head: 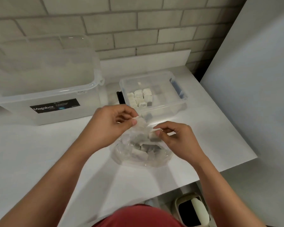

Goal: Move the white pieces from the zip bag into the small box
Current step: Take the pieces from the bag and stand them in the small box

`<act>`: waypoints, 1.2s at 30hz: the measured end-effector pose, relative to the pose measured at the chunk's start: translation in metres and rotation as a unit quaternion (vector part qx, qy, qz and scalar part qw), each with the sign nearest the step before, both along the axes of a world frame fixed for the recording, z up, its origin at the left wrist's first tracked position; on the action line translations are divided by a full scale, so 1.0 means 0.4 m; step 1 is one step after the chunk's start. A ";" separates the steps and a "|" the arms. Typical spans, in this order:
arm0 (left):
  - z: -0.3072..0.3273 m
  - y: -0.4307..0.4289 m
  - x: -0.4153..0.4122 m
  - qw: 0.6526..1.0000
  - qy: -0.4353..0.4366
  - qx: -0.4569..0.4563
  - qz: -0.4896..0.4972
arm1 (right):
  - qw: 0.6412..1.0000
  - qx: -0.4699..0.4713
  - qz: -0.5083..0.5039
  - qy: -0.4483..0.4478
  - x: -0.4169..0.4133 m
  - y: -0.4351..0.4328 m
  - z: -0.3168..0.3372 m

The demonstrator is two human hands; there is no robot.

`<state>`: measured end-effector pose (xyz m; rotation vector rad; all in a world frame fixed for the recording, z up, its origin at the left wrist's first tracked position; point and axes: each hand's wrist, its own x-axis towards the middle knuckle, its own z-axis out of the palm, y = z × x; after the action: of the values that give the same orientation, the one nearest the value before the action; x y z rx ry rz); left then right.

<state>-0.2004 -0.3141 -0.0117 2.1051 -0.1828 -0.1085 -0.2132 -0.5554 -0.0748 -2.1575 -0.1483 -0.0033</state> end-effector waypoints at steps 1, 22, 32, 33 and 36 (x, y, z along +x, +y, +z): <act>0.041 -0.005 0.024 0.999 -0.036 0.012 -0.007 | 1.000 0.021 -0.010 -0.003 0.000 -0.005 0.018; -0.145 -0.265 0.558 0.919 0.029 0.371 -0.129 | 0.989 0.087 -0.105 -0.059 0.243 -0.148 0.193; -0.179 -0.277 0.574 0.874 0.012 0.472 -0.113 | 0.991 -0.125 -0.025 -0.026 0.407 -0.117 0.181; -0.171 -0.271 0.577 0.879 0.021 0.461 -0.121 | 0.988 -0.156 -0.010 -0.018 0.424 -0.111 0.175; -0.123 -0.238 0.581 0.912 0.041 0.389 -0.125 | 0.973 -0.226 0.036 0.015 0.478 -0.090 0.144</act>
<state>0.0318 -0.4093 -0.0608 2.8559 -0.4099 -0.4912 -0.0221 -0.5915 -0.0171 -2.6043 -0.2271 0.1138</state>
